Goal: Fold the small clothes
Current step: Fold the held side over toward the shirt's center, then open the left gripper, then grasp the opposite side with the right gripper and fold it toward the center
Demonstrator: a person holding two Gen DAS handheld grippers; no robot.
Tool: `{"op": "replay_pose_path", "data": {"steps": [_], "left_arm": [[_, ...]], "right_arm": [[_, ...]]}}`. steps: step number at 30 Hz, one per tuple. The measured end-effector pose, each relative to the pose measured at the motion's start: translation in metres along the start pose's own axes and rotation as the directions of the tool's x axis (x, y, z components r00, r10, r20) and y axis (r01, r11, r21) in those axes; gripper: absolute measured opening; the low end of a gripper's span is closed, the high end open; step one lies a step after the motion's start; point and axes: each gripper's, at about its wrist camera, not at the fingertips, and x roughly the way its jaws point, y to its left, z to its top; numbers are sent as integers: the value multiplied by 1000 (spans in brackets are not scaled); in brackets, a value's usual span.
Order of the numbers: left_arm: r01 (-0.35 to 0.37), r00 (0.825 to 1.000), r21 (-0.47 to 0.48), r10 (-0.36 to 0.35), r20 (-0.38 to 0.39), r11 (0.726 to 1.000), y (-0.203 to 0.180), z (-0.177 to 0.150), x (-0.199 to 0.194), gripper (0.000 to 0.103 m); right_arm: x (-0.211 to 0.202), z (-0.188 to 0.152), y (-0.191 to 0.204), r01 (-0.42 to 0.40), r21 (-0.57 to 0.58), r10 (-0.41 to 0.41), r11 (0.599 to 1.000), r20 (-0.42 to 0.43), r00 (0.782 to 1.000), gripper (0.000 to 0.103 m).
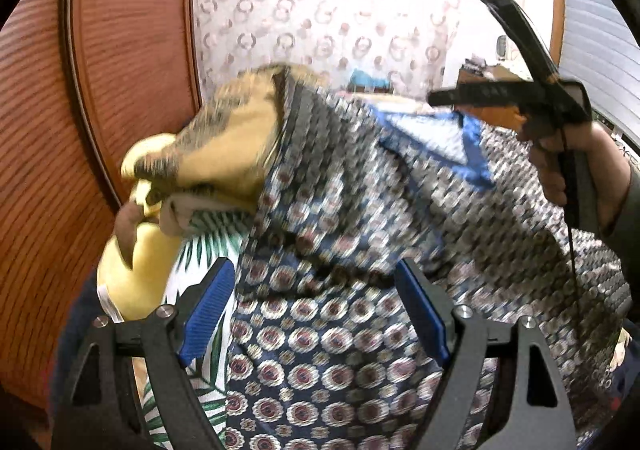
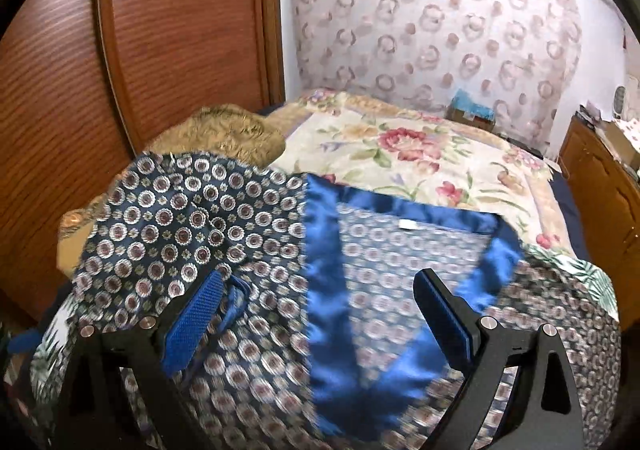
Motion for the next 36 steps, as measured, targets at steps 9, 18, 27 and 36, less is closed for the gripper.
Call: {"op": "replay_pose_path", "data": {"steps": [9,18,27,36], "left_arm": [[32,994,60,-38,103,998,-39,33,-24,83],[70,987,105,-84,137,992,-77,47,-26,83],[140,987,163,-151,52,977,-116,45,13,83],[240,965,202,-211,-155,950,-158,36,76,83]], "right_arm": [[-83,-63,-41,-38,57,35,998,65,997,97],[-144,-112,-85,25,107,-35,994,97,995,97],[-202,-150,-120,158,157,-177,975,119,977,97],[-174,-202,-169,256,268,-248,929,-63,967,93]]}}
